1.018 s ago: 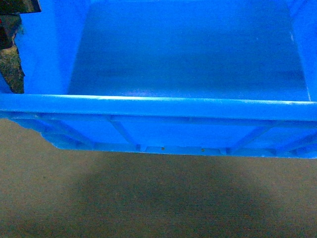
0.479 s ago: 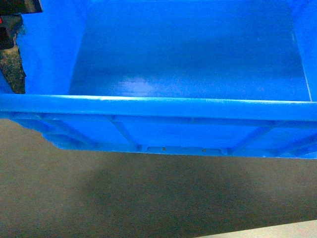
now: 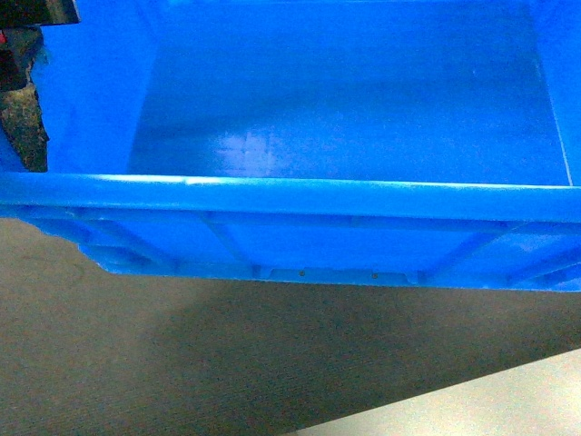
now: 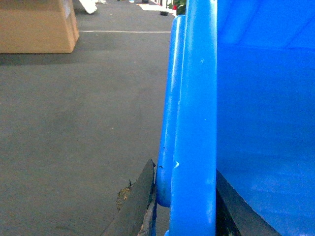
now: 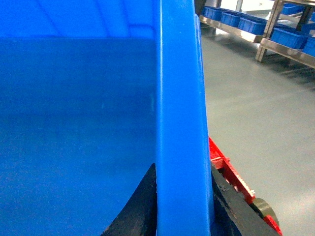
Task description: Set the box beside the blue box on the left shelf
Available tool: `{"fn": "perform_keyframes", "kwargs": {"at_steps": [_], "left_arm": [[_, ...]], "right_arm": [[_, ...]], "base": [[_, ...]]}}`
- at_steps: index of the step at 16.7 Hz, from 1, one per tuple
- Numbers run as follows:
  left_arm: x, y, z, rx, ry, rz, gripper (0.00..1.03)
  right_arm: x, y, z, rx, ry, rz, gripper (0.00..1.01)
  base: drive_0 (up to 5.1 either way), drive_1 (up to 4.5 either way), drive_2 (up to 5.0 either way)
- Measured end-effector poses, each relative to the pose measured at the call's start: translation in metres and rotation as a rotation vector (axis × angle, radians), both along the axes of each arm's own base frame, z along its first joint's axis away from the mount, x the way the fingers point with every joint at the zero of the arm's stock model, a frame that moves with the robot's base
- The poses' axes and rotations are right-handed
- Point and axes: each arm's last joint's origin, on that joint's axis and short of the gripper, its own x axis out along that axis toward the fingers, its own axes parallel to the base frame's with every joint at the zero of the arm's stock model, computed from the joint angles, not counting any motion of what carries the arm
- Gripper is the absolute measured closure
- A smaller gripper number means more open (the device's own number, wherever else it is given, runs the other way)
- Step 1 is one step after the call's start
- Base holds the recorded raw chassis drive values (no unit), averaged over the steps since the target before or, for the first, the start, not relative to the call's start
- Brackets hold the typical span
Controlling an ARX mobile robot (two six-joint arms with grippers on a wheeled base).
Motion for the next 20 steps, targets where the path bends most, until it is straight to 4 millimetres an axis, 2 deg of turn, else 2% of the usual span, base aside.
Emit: {"fn": "perform_keyframes", "kwargs": {"at_steps": [20], "left_arm": [[0.0000,0.0000,-0.0001,0.000,0.001,-0.001,0.84]], "right_arm": [[0.0000,0.0000,0.0000,0.000,0.000,0.000,0.79]], "base": [[-1.6,-1.62,-1.6]]}}
